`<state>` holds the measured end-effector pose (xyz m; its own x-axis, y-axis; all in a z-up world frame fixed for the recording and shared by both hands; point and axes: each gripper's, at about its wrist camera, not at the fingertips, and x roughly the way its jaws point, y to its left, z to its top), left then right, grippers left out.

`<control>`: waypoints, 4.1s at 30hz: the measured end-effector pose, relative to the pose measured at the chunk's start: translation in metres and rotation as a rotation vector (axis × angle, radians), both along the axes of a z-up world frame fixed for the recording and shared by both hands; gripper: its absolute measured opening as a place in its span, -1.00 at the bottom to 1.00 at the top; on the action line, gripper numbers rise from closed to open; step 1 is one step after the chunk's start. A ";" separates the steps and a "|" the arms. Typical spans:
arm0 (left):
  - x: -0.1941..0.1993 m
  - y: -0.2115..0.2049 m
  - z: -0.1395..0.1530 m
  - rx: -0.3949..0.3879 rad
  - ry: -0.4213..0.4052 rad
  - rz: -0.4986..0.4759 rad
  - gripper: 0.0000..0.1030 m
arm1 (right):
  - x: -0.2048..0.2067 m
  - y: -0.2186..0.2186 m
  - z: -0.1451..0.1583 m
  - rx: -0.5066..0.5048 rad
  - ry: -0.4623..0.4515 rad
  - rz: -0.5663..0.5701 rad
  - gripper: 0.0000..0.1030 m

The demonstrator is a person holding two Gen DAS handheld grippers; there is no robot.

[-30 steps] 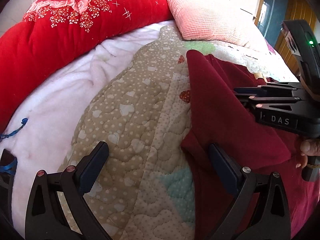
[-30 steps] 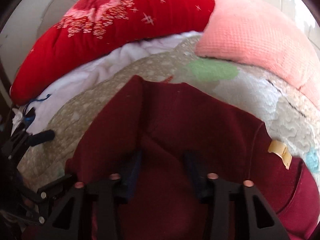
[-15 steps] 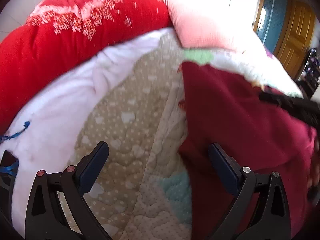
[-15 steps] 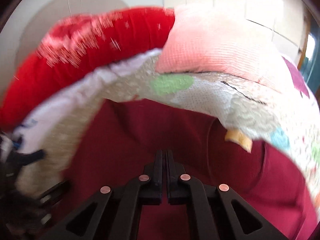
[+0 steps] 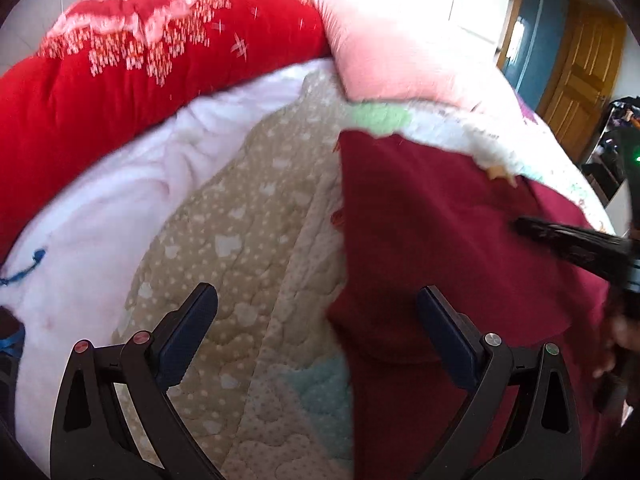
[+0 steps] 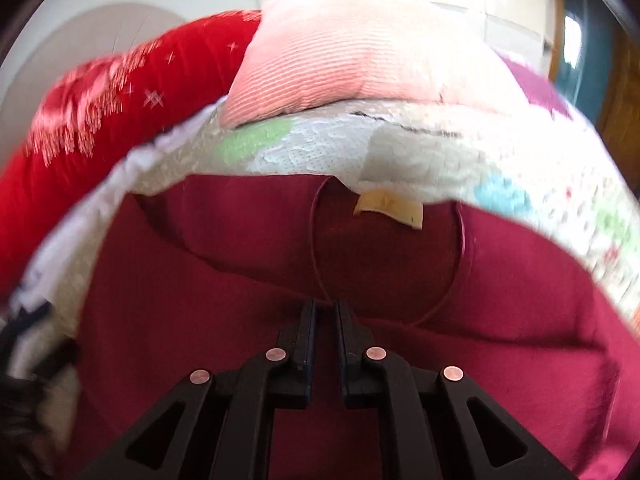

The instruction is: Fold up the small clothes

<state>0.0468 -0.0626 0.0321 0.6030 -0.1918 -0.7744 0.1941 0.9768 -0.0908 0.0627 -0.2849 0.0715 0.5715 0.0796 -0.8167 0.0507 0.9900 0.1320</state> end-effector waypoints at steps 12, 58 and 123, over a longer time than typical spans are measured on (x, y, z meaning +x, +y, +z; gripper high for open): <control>-0.011 -0.004 0.009 0.027 -0.067 -0.025 0.94 | -0.060 -0.002 0.017 0.046 -0.007 0.021 -0.17; -0.010 0.034 0.028 -0.189 -0.025 0.025 0.94 | -0.102 0.035 0.021 0.115 -0.013 0.228 -0.69; 0.048 -0.023 0.012 -0.134 0.108 -0.078 -0.72 | -0.127 -0.179 0.035 0.227 -0.194 -0.368 -0.89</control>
